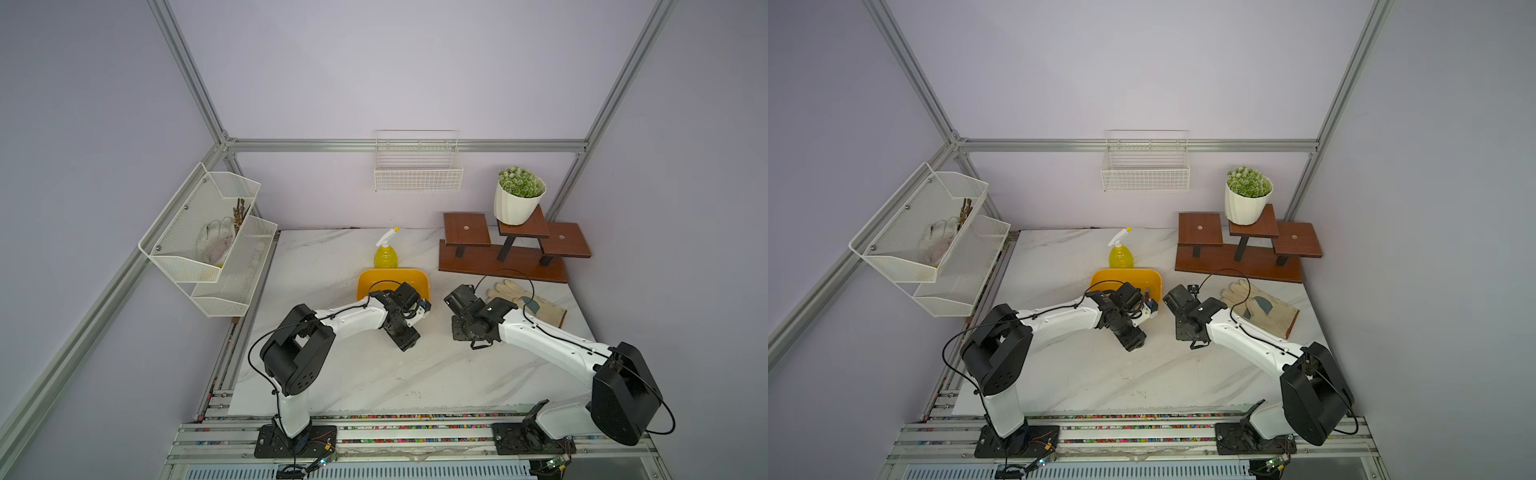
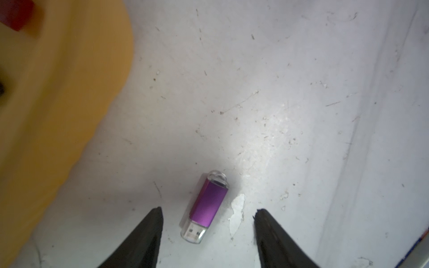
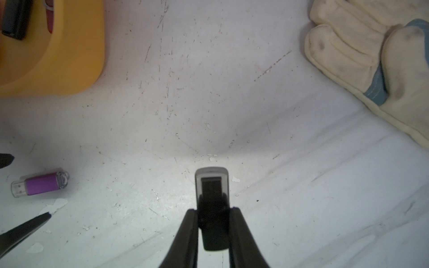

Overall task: Put the usb flash drive into the storage box
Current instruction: Pick up the USB flash from the center of the board.

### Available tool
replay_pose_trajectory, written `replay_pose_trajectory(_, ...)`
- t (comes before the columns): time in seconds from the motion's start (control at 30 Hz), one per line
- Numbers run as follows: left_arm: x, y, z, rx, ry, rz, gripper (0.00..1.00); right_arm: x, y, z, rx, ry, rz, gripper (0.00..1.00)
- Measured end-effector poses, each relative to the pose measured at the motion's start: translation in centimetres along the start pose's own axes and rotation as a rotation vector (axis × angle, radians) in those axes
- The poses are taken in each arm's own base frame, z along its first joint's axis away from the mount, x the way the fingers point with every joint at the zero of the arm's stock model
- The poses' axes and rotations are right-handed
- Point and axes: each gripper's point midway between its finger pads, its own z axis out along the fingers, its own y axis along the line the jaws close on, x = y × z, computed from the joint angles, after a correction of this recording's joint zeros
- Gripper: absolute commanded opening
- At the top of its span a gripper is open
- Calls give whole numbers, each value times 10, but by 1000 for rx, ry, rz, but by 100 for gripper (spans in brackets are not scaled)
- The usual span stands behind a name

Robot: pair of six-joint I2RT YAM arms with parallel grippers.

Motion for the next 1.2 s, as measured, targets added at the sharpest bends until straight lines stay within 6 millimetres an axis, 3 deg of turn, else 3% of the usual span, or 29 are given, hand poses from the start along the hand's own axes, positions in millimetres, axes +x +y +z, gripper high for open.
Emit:
replay_pose_trajectory(0.47, 11, 3, 11, -63, 48, 21, 62, 0, -1, 0, -1, 2, -4, 0)
replay_pose_trajectory(0.97, 8, -3, 14, -99, 90, 49, 46, 1, -3, 2, 5, 7, -2, 0)
replay_pose_trajectory(1.2, 6, -2, 16, -102, 105, 49, 32, 2, -4, 3, 6, 9, -2, 0)
